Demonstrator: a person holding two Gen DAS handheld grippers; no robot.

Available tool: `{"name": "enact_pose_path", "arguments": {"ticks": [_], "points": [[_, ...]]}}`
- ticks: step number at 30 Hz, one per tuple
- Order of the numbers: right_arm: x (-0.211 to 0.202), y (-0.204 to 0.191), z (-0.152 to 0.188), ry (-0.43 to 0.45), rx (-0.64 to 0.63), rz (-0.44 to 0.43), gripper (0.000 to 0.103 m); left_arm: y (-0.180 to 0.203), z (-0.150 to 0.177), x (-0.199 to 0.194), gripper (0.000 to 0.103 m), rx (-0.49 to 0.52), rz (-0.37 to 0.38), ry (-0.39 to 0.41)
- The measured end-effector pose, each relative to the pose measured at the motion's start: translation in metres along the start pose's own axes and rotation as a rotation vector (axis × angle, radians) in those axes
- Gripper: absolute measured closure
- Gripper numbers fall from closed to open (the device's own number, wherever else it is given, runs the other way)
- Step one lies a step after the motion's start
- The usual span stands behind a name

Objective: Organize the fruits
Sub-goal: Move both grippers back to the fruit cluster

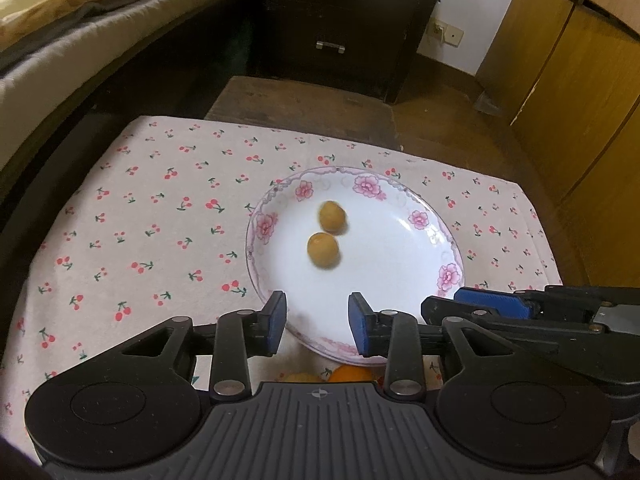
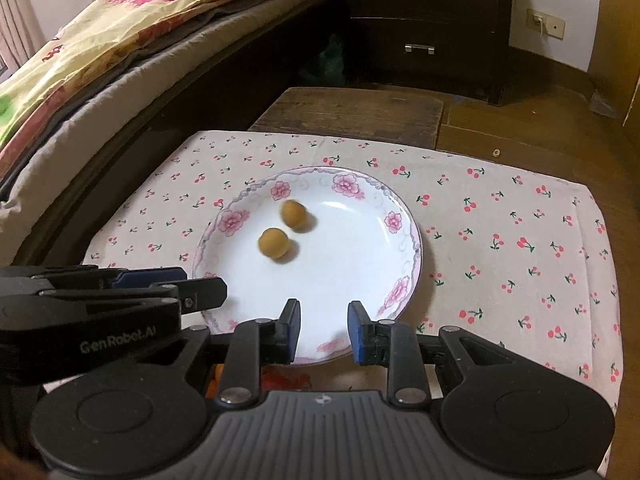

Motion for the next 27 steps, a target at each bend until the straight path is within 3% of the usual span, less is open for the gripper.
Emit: {"name": "enact_pose_path", "arguments": {"ticks": [27], "points": [[-0.043,-0.017,0.056,-0.015,0.000,-0.031,0.073,-0.012,0.053,-0.044,0.054,-0.037,0.012,-0.018]]}}
Point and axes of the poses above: each gripper's, at about its wrist camera, not at the fingertips, and x roughly the way its jaws point, y to its right, z to its underside, the point moved 7 cm from there along x, roughly the way its jaws point, and after that the axes turned 11 degrees about x, right-handed, at the moved point
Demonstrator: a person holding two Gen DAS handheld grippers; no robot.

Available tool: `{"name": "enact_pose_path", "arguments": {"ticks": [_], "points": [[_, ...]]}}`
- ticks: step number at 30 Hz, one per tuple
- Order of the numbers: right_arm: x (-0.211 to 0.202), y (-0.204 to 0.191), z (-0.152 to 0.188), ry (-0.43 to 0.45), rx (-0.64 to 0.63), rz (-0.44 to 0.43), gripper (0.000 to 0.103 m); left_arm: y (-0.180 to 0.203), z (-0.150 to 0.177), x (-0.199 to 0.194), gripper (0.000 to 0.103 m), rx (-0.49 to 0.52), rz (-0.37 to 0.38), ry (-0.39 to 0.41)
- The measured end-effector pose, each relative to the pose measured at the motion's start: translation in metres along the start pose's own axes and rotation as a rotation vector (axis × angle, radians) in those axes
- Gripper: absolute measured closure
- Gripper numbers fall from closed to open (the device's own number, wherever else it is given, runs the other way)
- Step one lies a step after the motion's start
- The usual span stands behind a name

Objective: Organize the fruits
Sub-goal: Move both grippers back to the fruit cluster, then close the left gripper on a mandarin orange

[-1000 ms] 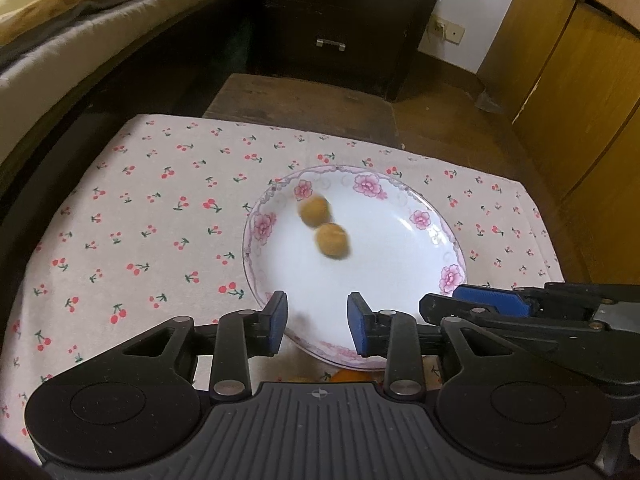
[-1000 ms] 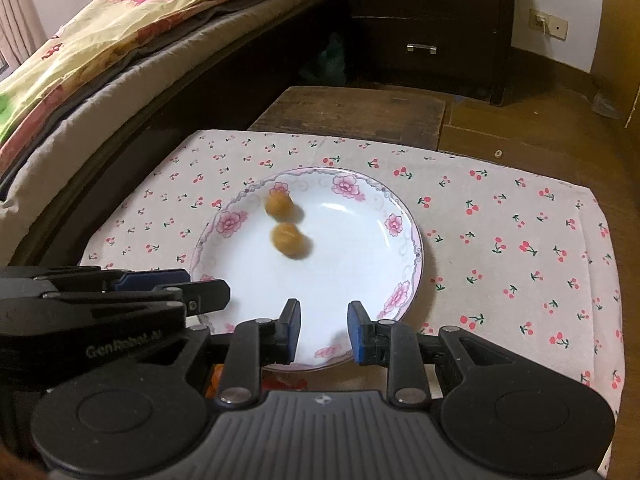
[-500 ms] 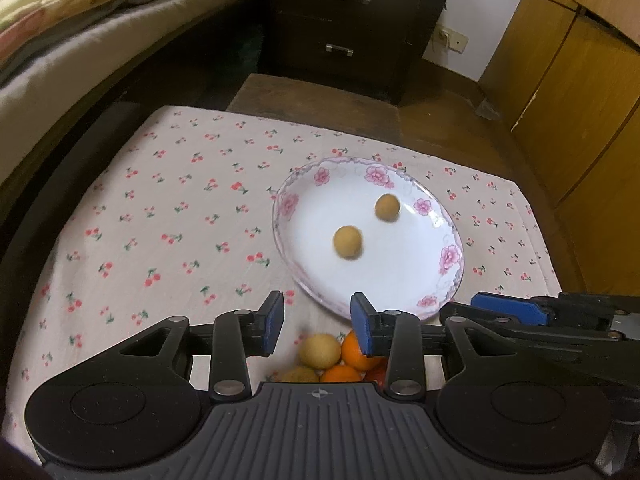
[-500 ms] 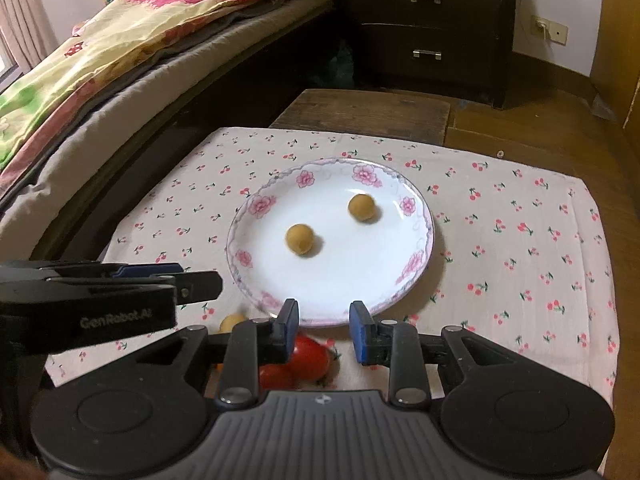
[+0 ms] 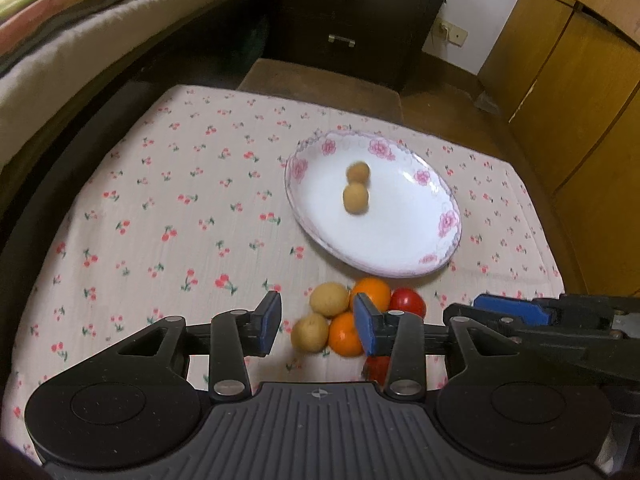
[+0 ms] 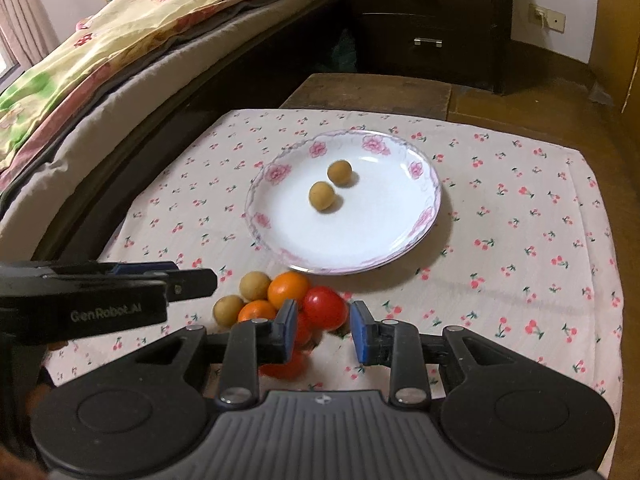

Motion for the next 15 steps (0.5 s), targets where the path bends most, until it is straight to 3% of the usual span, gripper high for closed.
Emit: {"name": "enact_pose_path", "arguments": {"ticks": [15], "points": [[-0.003,-0.011,0.020,-0.036,-0.010,-0.024,0.069,0.005,0.037,-0.001,0.047,0.022,0.017,-0.069]]}}
Point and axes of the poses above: each gripper's, at about its wrist camera, not at the fingertips, and x roughly the way its jaws point, y to its right, z to its underside, the point moved 7 cm from there along x, roughly the way its jaws point, and after that the axes turned 11 degrees about x, right-handed, at the moved point
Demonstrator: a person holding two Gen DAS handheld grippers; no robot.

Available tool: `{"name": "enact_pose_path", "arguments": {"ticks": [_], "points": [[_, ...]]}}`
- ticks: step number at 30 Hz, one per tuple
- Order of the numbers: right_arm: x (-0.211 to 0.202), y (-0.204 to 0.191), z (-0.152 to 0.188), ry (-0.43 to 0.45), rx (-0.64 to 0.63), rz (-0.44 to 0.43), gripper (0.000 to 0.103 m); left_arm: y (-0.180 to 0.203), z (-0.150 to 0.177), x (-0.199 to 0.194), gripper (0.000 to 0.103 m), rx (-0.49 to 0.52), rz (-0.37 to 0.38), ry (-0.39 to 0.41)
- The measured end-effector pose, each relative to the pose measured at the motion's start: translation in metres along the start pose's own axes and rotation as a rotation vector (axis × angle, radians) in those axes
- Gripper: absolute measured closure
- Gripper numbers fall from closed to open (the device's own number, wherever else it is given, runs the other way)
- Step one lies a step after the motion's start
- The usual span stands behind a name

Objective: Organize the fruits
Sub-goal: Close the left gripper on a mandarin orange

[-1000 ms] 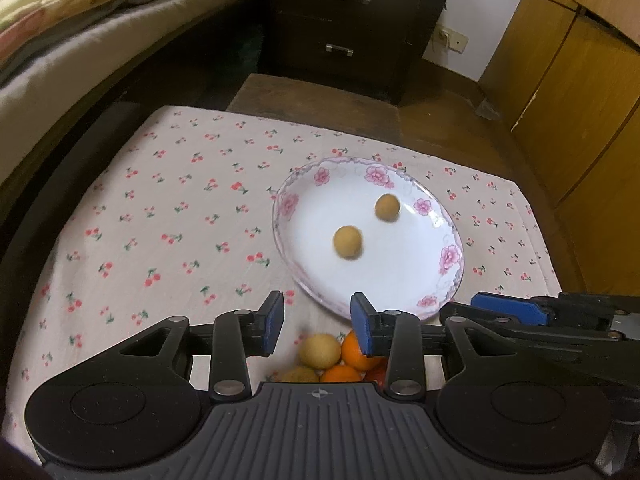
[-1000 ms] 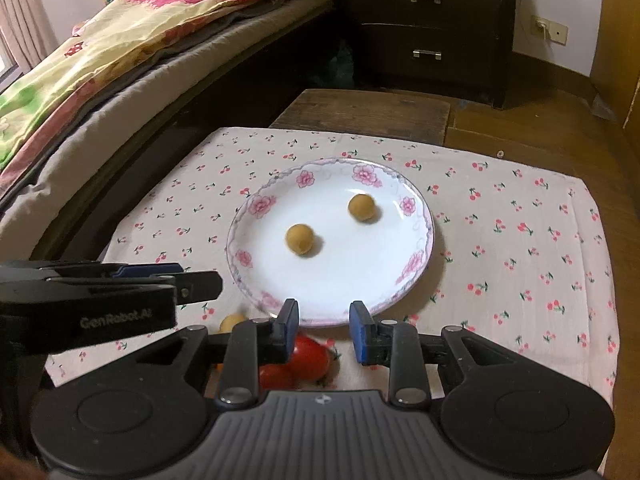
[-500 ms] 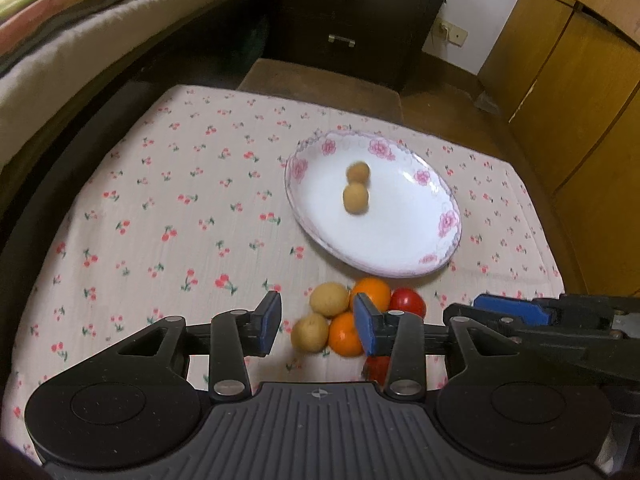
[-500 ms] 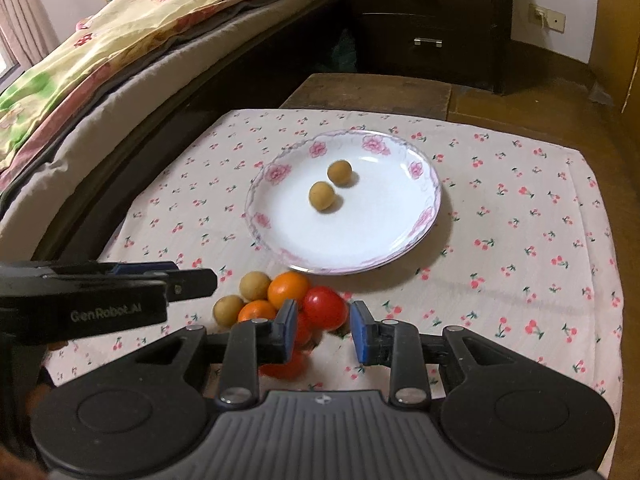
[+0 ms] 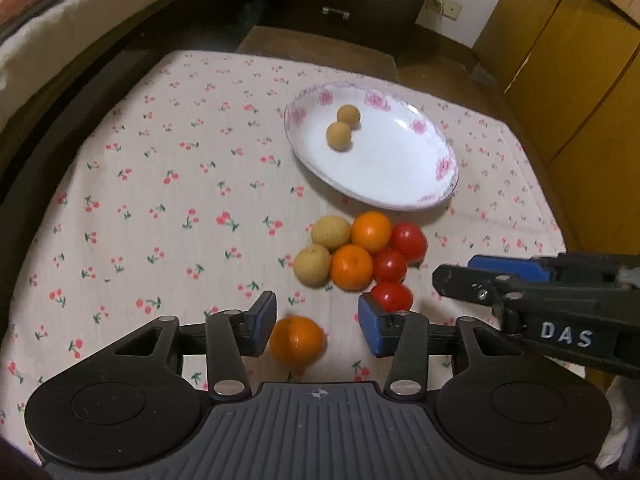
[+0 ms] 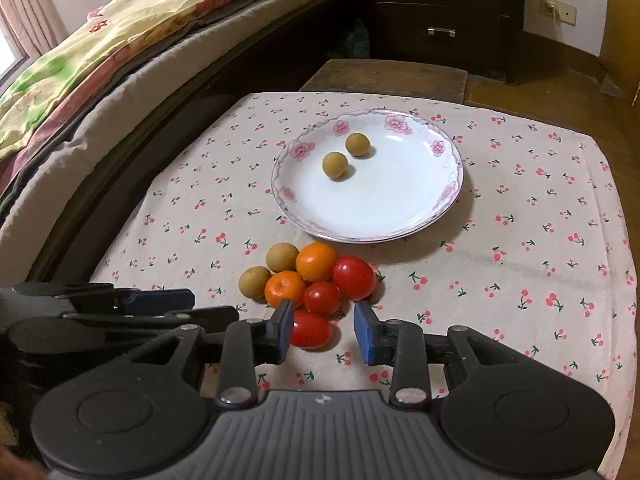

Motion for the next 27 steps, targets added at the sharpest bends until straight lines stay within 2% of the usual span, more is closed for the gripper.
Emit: {"name": "enact_pose_path", "arguments": {"ticks": [15,17,19,21,27], "points": [[0.008,-0.001,0.005,-0.032,0.001,-0.001,0.064,0.001,0.012,0.018,0.046,0.020,-0.025,-0.057],[0.010,-0.002,0.006,-0.038,-0.004,0.000,0.064,0.001,0.013,0.018,0.049,0.025,-0.027,-0.058],[0.012,-0.003,0.006,-0.043,-0.007,-0.001,0.063,0.000,0.013,0.017,0.058,0.031,-0.038,-0.053],[0.013,-0.004,0.006,-0.046,-0.007,0.001,0.063,-0.002,0.013,0.017,0.061,0.030,-0.045,-0.053],[0.021,-0.009,0.008,-0.070,-0.010,-0.011,0.062,-0.002,0.016,0.014,0.062,0.037,-0.041,-0.055]]}}
Point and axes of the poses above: each gripper's, at about its wrist camera, not at the fingertips, and x roughly the way its jaws point, y to its right, z to its underside, the point moved 7 cm from there along x, roughly the way its jaws point, and after that the axes turned 11 degrees about x, right-handed, at the moved point
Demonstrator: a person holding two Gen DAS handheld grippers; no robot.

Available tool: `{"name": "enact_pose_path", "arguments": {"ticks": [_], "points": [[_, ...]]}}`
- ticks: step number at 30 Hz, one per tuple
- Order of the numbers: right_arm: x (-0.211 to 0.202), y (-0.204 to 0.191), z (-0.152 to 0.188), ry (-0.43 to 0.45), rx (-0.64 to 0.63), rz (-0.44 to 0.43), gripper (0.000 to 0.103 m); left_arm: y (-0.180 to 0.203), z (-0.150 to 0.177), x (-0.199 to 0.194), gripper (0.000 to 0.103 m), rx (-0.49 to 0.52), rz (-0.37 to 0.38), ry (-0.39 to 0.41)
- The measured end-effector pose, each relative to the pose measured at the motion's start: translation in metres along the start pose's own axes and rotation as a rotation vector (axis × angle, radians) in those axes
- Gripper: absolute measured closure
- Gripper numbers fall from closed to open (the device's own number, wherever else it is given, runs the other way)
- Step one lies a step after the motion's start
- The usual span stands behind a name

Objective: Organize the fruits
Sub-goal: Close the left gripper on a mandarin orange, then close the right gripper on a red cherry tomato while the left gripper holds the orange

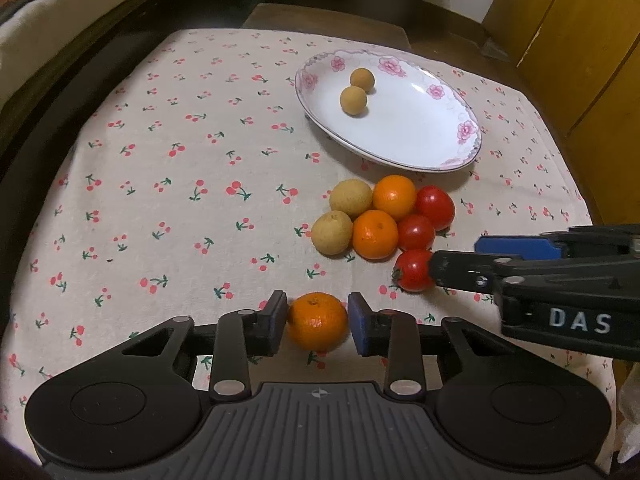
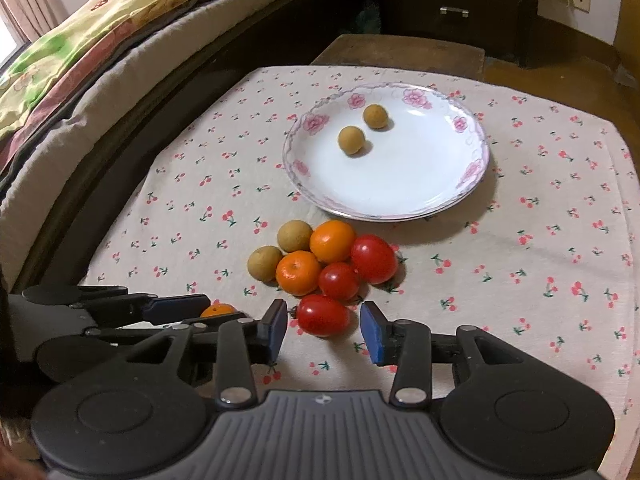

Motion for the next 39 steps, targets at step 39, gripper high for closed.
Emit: {"name": "enact_pose_path", "arguments": {"ticks": [39], "points": [[0.029,-0.013,0.009,-0.094,-0.045,-0.041,0.062,-0.017,0.019,-0.001,0.054,-0.032,0.006,-0.038]]}}
Point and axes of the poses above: each gripper's, at about its wrist camera, not at the fingertips, and x roughly the way its jaws point, y to its right, z to its underside, the point moved 7 cm from there along x, roughly the way its jaws point, and after that the axes turned 11 degrees about x, right-handed, at the moved point
